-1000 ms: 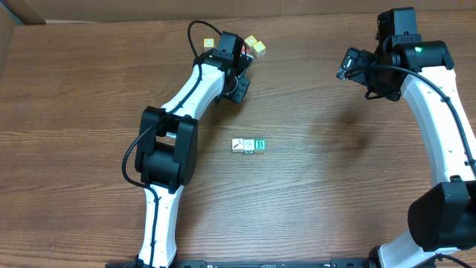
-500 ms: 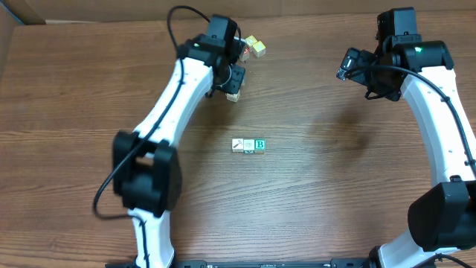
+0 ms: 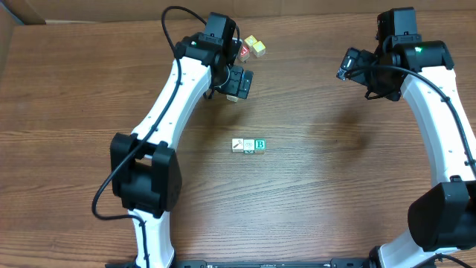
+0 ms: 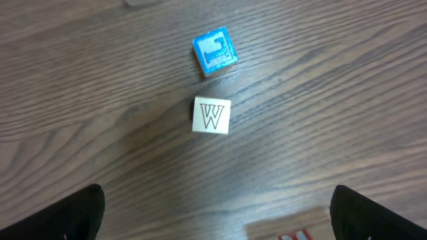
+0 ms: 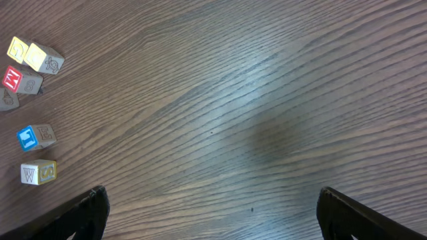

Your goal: Flip 4 blocks

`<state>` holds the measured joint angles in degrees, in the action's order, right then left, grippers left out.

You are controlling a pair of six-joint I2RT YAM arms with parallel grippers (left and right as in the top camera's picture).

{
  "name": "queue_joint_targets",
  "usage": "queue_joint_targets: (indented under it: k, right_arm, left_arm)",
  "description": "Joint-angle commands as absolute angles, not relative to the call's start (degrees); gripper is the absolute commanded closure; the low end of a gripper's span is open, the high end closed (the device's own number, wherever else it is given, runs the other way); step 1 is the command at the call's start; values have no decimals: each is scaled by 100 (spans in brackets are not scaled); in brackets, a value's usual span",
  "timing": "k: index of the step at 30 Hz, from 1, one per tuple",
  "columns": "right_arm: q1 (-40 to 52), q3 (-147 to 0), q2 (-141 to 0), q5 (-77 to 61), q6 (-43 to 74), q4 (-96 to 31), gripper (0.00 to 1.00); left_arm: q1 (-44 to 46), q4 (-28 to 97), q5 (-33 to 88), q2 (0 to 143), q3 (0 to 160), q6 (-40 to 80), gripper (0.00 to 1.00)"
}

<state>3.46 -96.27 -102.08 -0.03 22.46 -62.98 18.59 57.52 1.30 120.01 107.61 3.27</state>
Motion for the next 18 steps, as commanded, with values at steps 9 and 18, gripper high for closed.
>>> queue_joint_targets:
  k: [9, 18]
  right_arm:
    - [344, -9636, -10138, -5, 2274, -6267, 0]
    - [344, -9636, -10138, -5, 2274, -6267, 0]
  left_arm:
    - [1844, 5234, 134, 12160, 10801, 130, 31]
    - [1844, 5002, 108, 12162, 10632, 141, 32]
